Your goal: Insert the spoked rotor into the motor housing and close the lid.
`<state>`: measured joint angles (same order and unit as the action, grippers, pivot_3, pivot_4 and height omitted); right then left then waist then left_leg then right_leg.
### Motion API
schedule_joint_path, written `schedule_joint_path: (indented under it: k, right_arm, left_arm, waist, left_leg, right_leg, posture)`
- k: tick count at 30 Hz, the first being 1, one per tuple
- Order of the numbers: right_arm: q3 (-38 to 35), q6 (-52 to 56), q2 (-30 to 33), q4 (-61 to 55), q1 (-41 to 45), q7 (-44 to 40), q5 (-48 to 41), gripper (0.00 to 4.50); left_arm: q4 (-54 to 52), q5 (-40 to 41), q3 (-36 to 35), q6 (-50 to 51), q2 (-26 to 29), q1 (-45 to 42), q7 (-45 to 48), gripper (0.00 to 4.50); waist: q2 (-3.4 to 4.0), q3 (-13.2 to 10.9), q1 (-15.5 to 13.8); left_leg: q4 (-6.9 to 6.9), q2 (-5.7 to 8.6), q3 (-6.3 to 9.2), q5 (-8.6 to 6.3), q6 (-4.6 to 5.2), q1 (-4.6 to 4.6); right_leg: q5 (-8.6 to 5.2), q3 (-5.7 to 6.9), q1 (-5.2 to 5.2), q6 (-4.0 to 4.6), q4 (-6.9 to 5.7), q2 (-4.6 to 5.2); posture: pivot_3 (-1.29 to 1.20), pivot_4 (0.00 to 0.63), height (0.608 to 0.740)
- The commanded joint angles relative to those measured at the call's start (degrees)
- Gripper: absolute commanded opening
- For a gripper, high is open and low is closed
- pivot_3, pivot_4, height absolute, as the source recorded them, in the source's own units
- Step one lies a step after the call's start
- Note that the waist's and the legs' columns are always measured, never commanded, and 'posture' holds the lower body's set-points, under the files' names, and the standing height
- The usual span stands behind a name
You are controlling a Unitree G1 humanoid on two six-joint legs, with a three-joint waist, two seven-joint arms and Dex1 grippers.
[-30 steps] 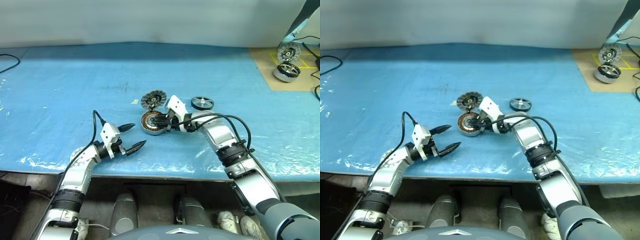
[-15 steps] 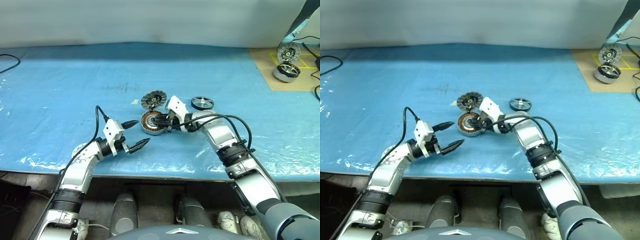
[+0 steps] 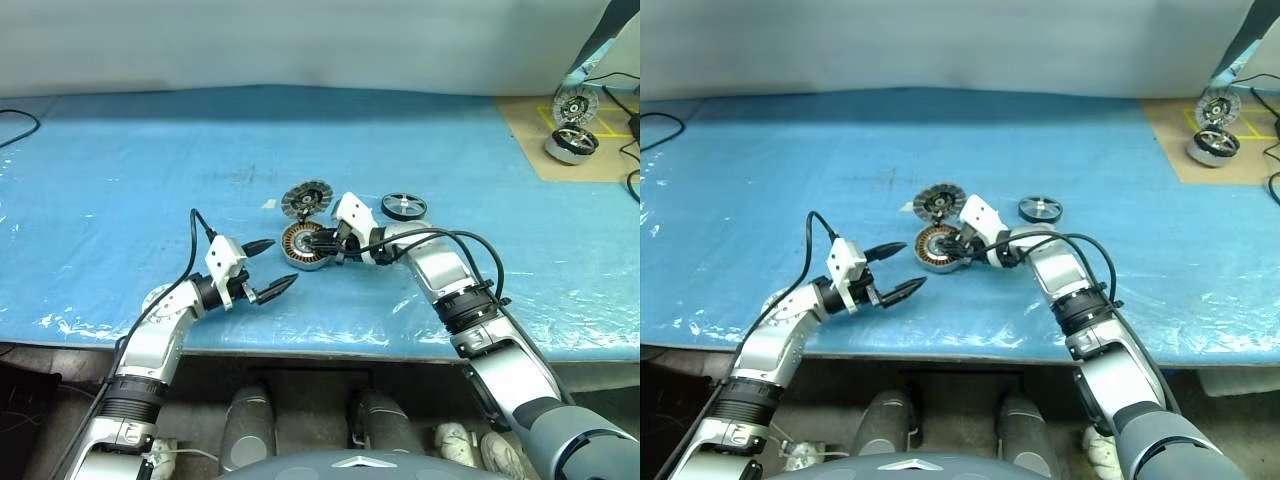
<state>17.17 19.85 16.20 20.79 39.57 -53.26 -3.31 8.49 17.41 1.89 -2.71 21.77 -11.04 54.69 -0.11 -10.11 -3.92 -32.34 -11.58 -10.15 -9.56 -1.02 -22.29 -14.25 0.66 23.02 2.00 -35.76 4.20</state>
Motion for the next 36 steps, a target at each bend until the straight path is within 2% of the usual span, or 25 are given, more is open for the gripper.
schedule_joint_path:
  k: [1,9,18,27,31,36]
  right_arm:
    - [1.61,0.18,-1.09,0.83,-1.36,0.44,1.08,0.66]
    - [1.06,-0.04,-0.56,3.40,-1.36,0.96,2.27,0.66]
    - [-0.07,0.95,-0.42,2.15,-1.16,-0.04,1.11,3.72]
    - [-5.12,6.36,-2.42,-6.24,0.14,-1.59,-6.62,3.72]
    - [-5.35,5.60,-2.83,-5.13,0.18,-0.25,-6.65,2.84]
    - [-4.25,2.41,-3.72,-2.70,-1.05,3.16,-4.42,1.08]
  left_arm:
    - [2.84,0.52,-1.24,-3.76,0.56,-0.53,1.75,4.50]
    - [9.78,0.29,-1.57,-9.81,0.37,-0.36,3.77,4.50]
    - [15.44,0.21,-1.60,-13.93,-0.31,-1.95,4.32,4.50]
    - [12.50,1.08,-1.57,-12.40,-0.12,-1.72,4.00,4.50]
    - [7.64,1.39,-1.40,-9.10,0.41,-1.08,2.86,4.50]
    - [2.90,1.65,-1.33,-5.43,0.95,-0.12,1.52,4.50]
  waist:
    - [0.00,0.00,0.01]
    - [-0.02,0.04,-0.01]
    - [-0.02,0.04,-0.40]
    - [-0.03,0.04,-0.33]
    - [-0.03,0.04,-0.28]
    - [-0.03,0.04,-0.12]
  left_leg:
    - [0.00,0.00,0.00,0.00,0.00,0.00]
    - [0.00,0.00,0.00,-0.01,0.00,0.20]
    - [-0.01,0.01,0.00,-0.01,0.00,0.30]
    - [0.04,-0.01,0.00,-0.01,0.00,0.02]
    - [0.03,-0.02,0.00,-0.01,0.00,-0.04]
    - [0.04,-0.02,0.00,-0.01,-0.01,-0.04]
  right_leg:
    - [0.00,0.00,0.00,0.00,0.00,0.00]
    - [0.00,-0.01,-0.18,0.00,0.00,0.00]
    - [0.00,0.00,-0.35,0.00,0.02,0.03]
    - [-0.01,0.00,-0.03,0.01,0.03,0.02]
    - [-0.01,0.03,0.02,0.01,0.02,0.02]
    - [-0.01,0.02,0.03,0.01,0.03,0.02]
  posture:
    - [0.00,0.150,0.740]
    - [0.00,0.150,0.740]
    - [0.00,0.150,0.740]
    - [0.00,0.150,0.740]
    - [0.00,0.150,0.740]
    - [0.00,0.150,0.740]
